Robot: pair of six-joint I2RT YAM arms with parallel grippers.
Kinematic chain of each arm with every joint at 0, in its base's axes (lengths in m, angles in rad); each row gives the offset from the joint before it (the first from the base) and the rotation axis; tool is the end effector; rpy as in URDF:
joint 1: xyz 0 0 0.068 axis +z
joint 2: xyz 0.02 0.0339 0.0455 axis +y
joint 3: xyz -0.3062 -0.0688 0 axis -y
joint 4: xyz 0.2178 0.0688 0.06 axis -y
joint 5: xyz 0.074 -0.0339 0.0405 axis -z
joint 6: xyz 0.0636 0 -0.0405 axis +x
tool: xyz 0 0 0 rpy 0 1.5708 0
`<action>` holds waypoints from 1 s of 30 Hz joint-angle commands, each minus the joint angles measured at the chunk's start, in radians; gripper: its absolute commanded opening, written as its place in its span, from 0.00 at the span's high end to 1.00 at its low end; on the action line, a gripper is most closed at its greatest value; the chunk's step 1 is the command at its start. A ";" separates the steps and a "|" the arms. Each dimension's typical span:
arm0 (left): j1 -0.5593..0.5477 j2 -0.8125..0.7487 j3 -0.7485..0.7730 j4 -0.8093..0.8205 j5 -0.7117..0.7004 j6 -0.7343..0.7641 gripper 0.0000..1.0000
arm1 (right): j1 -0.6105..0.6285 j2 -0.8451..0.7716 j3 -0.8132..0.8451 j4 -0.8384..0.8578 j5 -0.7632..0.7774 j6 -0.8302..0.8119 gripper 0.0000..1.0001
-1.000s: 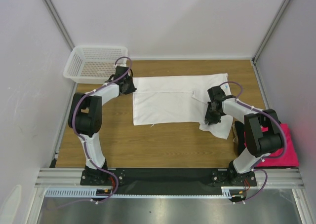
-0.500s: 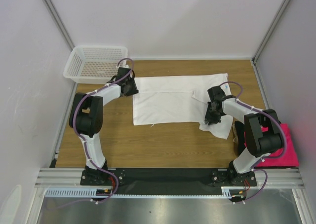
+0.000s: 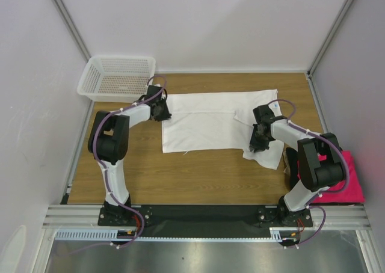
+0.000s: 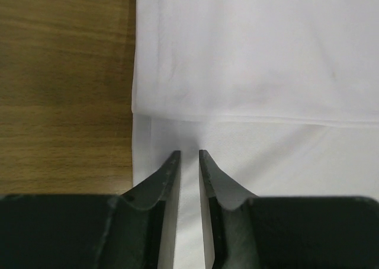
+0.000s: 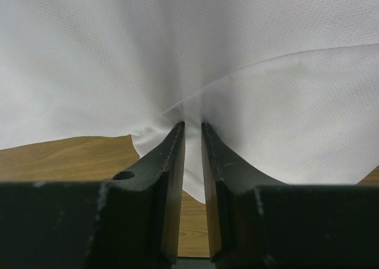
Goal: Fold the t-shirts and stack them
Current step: Fold the tshirt
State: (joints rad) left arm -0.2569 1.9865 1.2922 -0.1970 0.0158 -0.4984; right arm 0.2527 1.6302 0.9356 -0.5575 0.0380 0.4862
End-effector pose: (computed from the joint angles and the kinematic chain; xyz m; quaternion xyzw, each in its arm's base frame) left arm 0.4213 -0.1117 0.1933 -0.1110 0.9363 -0.1298 0.3070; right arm 0.2785 0.0694 0.1952 0.1180 0.9801 0.0398 0.1547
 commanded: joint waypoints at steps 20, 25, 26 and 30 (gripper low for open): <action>0.034 -0.003 0.006 -0.050 -0.057 -0.080 0.78 | -0.010 -0.044 -0.060 -0.058 0.059 0.018 0.78; 0.031 -0.028 -0.011 -0.016 0.021 -0.043 0.79 | -0.010 -0.046 -0.040 -0.047 0.033 0.018 0.78; 0.030 -0.035 -0.011 -0.004 0.047 -0.025 0.79 | -0.010 -0.046 -0.031 -0.048 0.028 0.015 0.78; 0.008 -0.109 0.015 -0.036 0.064 0.040 0.74 | -0.010 -0.059 0.060 -0.087 0.008 -0.003 0.75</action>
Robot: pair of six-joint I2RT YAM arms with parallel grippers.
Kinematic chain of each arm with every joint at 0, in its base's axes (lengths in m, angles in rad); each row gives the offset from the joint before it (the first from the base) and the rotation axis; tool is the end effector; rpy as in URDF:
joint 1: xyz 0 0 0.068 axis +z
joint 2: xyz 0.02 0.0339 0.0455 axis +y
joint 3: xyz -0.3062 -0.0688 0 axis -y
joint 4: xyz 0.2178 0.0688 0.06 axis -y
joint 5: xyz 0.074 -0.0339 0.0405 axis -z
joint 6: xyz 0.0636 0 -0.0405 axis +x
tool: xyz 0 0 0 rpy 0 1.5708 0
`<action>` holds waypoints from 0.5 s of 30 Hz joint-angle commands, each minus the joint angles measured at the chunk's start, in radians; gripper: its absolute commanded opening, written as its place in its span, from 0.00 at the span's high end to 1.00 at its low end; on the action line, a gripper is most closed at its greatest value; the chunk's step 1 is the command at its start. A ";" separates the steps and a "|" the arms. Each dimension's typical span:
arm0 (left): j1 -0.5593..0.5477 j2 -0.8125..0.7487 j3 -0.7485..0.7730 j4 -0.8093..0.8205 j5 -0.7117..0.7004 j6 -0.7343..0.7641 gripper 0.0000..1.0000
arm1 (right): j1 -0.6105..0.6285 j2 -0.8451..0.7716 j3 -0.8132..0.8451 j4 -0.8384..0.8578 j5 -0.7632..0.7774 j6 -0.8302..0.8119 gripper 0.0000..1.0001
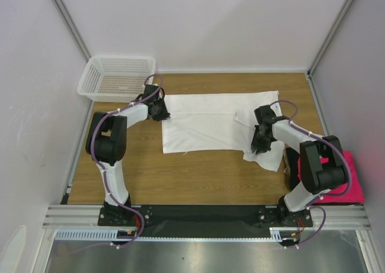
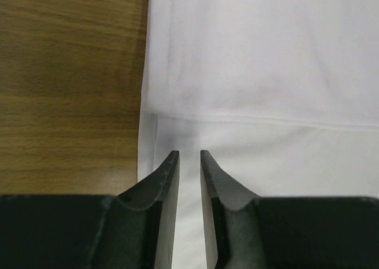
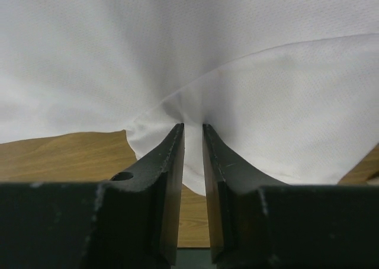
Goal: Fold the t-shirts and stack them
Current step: Fold the tshirt
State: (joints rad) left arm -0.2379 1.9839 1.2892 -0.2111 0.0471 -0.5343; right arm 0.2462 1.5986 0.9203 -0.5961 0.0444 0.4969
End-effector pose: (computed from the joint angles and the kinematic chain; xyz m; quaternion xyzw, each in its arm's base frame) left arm 0.4206 -0.1051 0.1924 -0.1319 0.9357 -0.1435 0.2939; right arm 0.2683 0.0645 0.1981 0.1269 0.9806 0.0331 0.1455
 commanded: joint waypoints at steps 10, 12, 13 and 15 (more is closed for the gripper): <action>-0.072 -0.355 -0.085 -0.212 -0.010 -0.014 0.49 | -0.145 -0.107 0.269 -0.110 -0.115 -0.015 0.39; -0.074 -0.404 -0.163 -0.235 -0.016 -0.058 0.44 | -0.224 -0.130 0.240 -0.111 -0.132 -0.018 0.28; -0.074 -0.422 -0.192 -0.250 -0.019 -0.103 0.41 | -0.238 -0.150 0.221 -0.114 -0.135 -0.020 0.26; -0.075 -0.453 -0.273 -0.263 -0.027 -0.145 0.36 | -0.321 -0.173 0.164 -0.116 -0.127 -0.027 0.21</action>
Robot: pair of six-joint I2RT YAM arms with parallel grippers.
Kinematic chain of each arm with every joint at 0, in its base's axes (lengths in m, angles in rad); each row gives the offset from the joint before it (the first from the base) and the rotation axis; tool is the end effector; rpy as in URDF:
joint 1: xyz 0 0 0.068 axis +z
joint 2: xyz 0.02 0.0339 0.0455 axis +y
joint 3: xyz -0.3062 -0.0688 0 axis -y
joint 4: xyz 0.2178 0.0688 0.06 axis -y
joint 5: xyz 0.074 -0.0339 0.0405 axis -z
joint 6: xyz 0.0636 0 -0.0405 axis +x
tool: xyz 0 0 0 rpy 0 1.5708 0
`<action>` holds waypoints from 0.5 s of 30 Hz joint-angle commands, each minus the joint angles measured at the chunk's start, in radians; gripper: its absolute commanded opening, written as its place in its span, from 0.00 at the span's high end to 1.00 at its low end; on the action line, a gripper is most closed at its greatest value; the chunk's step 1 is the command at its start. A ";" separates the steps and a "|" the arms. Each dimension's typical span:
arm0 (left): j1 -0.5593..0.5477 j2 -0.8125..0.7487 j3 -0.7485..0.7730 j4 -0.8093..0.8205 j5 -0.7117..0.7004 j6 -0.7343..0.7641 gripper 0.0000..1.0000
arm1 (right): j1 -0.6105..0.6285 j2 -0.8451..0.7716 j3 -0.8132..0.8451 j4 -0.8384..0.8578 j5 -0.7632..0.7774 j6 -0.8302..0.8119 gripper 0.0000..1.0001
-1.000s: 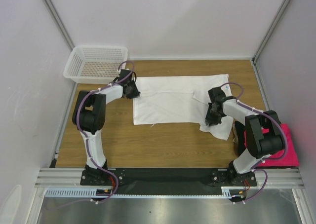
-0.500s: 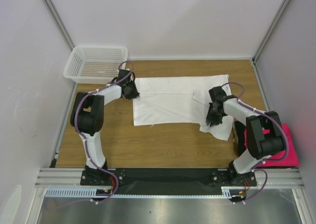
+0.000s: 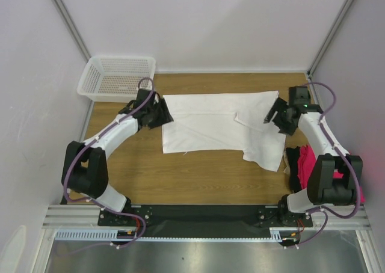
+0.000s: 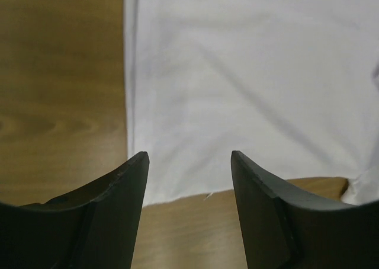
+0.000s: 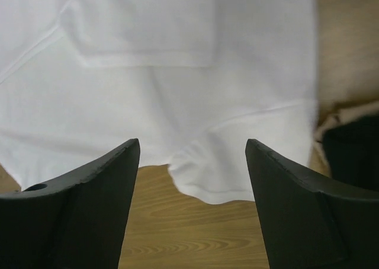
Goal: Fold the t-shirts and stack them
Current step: Fold the tshirt
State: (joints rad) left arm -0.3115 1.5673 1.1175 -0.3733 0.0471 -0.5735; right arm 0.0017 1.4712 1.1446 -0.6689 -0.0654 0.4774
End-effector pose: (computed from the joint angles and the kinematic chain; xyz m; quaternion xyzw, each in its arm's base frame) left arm 0.3176 -0.1054 0.2782 -0.1130 0.9238 -0.1761 0.3205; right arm 0.2899 0.0046 0.2898 0.2168 0.9336 0.0977 0.2680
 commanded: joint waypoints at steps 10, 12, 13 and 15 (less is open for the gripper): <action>-0.017 -0.158 -0.330 -0.015 -0.027 -0.250 0.36 | -0.137 -0.101 -0.200 -0.021 -0.022 -0.039 0.22; -0.026 -0.168 -0.353 0.007 -0.036 -0.256 0.36 | -0.138 -0.118 -0.216 -0.026 -0.017 -0.039 0.22; -0.029 -0.168 -0.361 0.016 -0.039 -0.259 0.37 | -0.141 -0.124 -0.232 -0.029 -0.013 -0.039 0.23; -0.037 -0.165 -0.372 0.027 -0.043 -0.266 0.39 | -0.146 -0.150 -0.247 -0.032 -0.011 -0.042 0.23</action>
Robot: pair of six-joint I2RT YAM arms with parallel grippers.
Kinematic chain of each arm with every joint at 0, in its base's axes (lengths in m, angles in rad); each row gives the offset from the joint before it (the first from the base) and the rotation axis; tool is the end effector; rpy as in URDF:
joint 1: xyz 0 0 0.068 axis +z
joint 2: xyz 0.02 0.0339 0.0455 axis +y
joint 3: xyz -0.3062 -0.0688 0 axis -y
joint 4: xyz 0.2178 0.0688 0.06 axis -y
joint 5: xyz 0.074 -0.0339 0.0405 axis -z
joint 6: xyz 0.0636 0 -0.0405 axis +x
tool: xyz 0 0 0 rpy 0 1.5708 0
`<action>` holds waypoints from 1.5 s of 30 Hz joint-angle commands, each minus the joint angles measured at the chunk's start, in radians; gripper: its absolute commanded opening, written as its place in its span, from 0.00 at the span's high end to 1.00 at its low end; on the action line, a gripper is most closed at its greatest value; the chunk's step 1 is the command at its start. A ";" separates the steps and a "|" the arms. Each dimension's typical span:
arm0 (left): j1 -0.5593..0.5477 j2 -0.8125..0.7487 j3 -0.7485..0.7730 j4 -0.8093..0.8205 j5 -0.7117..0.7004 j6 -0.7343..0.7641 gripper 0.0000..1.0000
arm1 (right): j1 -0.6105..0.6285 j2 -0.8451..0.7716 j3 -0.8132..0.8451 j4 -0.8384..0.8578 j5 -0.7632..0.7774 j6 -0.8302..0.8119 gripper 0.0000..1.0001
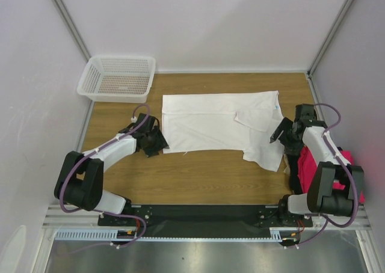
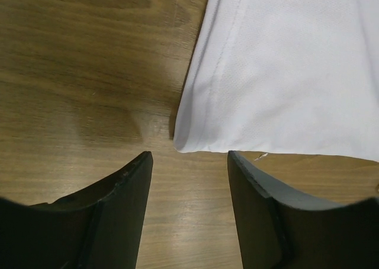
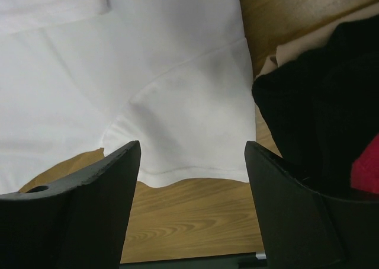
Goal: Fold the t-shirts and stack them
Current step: Fold the tshirt
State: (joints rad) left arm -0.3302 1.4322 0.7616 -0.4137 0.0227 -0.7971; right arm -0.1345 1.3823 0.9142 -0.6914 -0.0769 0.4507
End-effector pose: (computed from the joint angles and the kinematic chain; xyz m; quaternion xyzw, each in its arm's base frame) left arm 0.2360 -0.0824 0.2068 -0.2219 0.9448 -0.1380 0.1977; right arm 0.2375 -0.0272 0.2436 0.2746 0.9389 0.0693 0.1956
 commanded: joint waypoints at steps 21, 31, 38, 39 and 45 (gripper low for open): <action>-0.036 -0.030 -0.065 0.030 -0.158 -0.068 1.00 | -0.059 -0.181 -0.123 -0.036 -0.007 0.017 0.29; -0.030 -0.062 -0.058 0.056 -0.141 -0.016 0.97 | -0.059 -0.190 -0.150 -0.036 0.000 0.040 0.30; -0.033 -0.099 -0.057 0.098 -0.093 0.018 0.55 | -0.059 -0.186 -0.152 -0.033 -0.004 0.042 0.30; -0.035 -0.099 -0.059 0.111 -0.086 0.024 0.53 | -0.057 -0.186 -0.152 -0.033 -0.003 0.042 0.30; -0.058 -0.046 -0.056 0.138 -0.063 0.027 0.51 | -0.059 -0.187 -0.152 -0.034 0.000 0.042 0.30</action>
State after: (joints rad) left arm -0.3683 1.3670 0.6991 -0.3153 -0.0658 -0.7921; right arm -0.1875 1.2156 0.7631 -0.7284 -0.0872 0.4782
